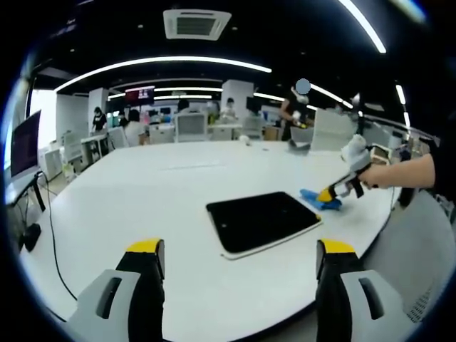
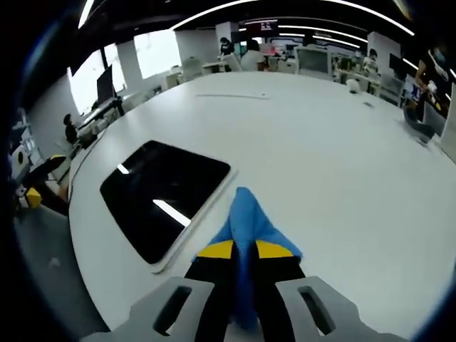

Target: Wipe the mirror surface with the cleaning cloth until all visible marks leave the cleaned area.

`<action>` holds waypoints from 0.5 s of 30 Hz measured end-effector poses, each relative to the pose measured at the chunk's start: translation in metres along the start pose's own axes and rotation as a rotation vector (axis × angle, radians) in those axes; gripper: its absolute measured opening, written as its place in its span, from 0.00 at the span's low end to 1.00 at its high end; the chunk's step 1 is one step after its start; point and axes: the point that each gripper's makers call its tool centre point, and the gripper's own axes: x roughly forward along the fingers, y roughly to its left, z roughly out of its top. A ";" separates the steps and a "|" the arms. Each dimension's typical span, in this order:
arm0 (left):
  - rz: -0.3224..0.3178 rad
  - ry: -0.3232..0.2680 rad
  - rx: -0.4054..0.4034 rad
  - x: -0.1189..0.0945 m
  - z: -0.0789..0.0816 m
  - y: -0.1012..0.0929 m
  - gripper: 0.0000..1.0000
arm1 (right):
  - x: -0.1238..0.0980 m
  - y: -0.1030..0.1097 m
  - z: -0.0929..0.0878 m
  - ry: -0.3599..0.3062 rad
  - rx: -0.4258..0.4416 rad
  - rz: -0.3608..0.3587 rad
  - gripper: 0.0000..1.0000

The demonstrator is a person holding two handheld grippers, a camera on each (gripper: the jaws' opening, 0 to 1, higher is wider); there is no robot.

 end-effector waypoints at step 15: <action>-0.002 -0.004 0.001 0.000 0.001 -0.001 0.88 | -0.025 0.008 0.027 -0.098 0.022 0.021 0.12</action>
